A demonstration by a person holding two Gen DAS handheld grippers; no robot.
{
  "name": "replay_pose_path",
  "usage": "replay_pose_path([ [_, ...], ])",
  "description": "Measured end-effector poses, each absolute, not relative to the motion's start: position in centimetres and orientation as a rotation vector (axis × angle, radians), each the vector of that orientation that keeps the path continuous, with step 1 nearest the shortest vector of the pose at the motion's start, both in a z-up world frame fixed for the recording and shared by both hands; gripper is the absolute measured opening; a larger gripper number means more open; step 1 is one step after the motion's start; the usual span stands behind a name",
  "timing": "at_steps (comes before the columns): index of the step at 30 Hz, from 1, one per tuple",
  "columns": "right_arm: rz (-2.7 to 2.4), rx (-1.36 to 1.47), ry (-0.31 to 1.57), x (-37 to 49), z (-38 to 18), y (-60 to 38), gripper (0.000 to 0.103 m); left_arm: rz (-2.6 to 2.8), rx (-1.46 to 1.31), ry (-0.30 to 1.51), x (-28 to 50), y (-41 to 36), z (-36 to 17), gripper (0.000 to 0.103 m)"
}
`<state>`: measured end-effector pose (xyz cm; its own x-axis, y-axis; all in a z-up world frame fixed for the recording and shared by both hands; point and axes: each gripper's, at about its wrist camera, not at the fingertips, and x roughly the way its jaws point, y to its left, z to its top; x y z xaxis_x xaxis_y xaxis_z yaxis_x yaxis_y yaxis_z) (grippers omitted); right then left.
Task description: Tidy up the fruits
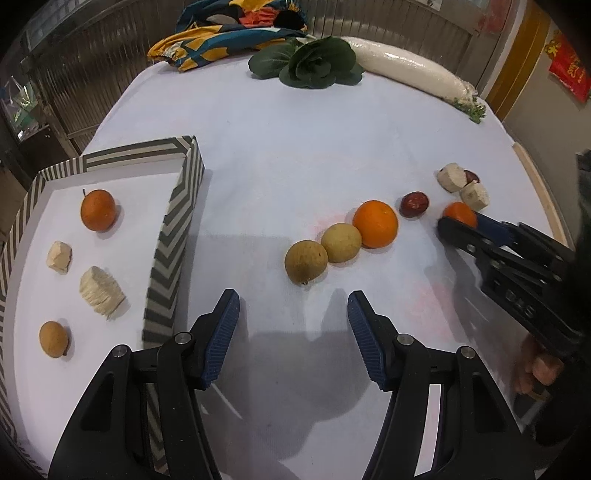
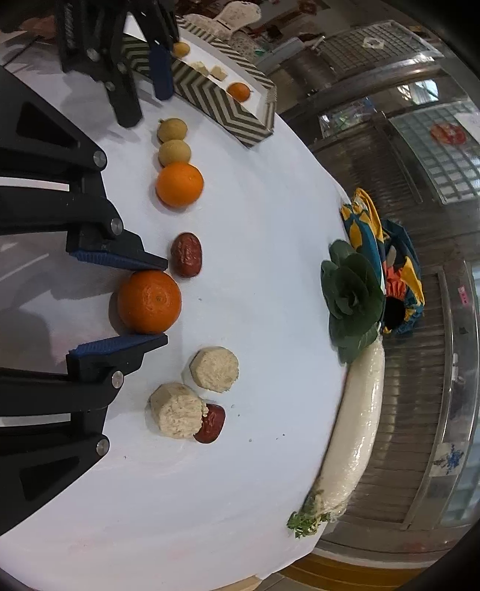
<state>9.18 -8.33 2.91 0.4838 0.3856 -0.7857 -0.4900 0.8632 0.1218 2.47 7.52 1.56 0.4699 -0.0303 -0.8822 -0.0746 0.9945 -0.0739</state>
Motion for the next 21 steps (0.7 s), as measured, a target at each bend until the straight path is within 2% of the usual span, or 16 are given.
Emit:
replay_pose_path([
  [8, 0.550, -0.087, 0.930, 8.8, 2.9, -9.5, 0.032, 0.030, -0.056, 1.036, 3.6, 7.1, 1.1, 0.060],
  [9, 0.552, -0.085, 0.931, 8.8, 2.9, -9.5, 0.032, 0.019, -0.058, 1.029, 3.7, 7.1, 1.1, 0.057],
  [11, 0.553, -0.083, 0.931, 8.6, 2.9, -9.6, 0.032, 0.008, -0.055, 1.017, 3.7, 7.1, 1.1, 0.039],
  [12, 0.554, -0.081, 0.931, 8.6, 2.9, -9.6, 0.032, 0.010, -0.047, 1.012, 3.7, 7.1, 1.2, 0.035],
  [13, 0.554, -0.080, 0.931, 8.6, 2.9, -9.7, 0.032, -0.002, -0.044, 1.006, 3.7, 7.0, 1.3, 0.024],
  [21, 0.553, -0.071, 0.933, 8.3, 3.2, -9.9, 0.032, -0.042, -0.058, 0.976, 2.4, 7.2, 2.0, 0.024],
])
